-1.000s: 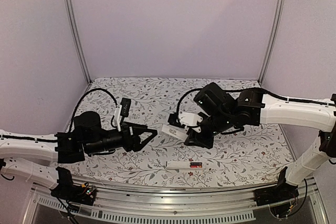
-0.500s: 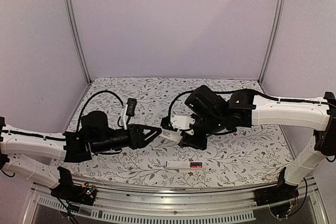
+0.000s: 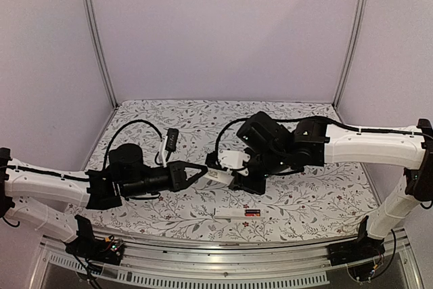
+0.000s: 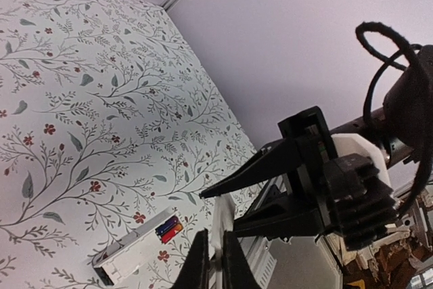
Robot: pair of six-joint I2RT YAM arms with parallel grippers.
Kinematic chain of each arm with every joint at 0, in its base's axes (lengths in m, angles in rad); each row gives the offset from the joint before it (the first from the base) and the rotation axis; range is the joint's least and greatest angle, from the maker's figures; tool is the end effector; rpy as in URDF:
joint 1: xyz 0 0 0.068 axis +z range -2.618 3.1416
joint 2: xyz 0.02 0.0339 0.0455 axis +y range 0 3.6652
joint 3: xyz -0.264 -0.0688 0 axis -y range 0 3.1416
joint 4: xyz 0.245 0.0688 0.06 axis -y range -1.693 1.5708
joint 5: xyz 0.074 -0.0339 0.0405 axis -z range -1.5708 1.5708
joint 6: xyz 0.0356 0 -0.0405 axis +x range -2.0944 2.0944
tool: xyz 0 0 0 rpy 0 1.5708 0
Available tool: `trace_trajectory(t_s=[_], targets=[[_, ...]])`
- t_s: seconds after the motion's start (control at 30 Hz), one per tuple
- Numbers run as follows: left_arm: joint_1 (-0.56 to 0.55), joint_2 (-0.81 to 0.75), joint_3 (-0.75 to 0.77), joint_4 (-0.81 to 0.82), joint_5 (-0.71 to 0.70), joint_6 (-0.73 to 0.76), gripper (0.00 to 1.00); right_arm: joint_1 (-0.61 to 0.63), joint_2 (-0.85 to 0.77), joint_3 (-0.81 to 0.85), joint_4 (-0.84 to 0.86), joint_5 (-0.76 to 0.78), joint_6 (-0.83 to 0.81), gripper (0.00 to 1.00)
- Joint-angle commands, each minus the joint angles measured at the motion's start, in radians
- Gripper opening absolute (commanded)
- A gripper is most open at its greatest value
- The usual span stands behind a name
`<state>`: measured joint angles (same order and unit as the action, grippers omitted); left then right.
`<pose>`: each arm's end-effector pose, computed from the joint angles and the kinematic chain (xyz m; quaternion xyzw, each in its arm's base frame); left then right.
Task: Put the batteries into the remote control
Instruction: Pass from the right arm to the left
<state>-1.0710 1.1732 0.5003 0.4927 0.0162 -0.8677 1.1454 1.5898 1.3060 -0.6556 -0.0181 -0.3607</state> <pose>0.1215 -0.2237 0.2315 0.0831 0.7633 -0.5317 0.3573 0.1404 0.3115 0.2780 -0.6521 0.6916 0.1267 0.2836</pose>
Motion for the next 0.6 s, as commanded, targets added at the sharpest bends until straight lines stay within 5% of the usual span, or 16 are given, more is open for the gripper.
trace_trajectory(t_s=[0.0,0.1,0.27,0.57], targets=[[0.010,-0.003,-0.002,0.014,-0.006,-0.022,0.00,0.010,0.002,0.009,0.014,0.012,-0.002,0.13],[0.011,-0.013,-0.018,0.036,-0.007,-0.042,0.00,0.010,-0.001,0.010,0.031,0.046,0.010,0.29],[0.011,-0.029,-0.061,0.086,-0.035,-0.081,0.00,0.019,-0.057,-0.051,0.170,0.055,0.054,0.77],[0.011,-0.042,-0.077,0.117,-0.053,-0.101,0.00,0.052,-0.235,-0.319,0.634,-0.013,-0.012,0.80]])
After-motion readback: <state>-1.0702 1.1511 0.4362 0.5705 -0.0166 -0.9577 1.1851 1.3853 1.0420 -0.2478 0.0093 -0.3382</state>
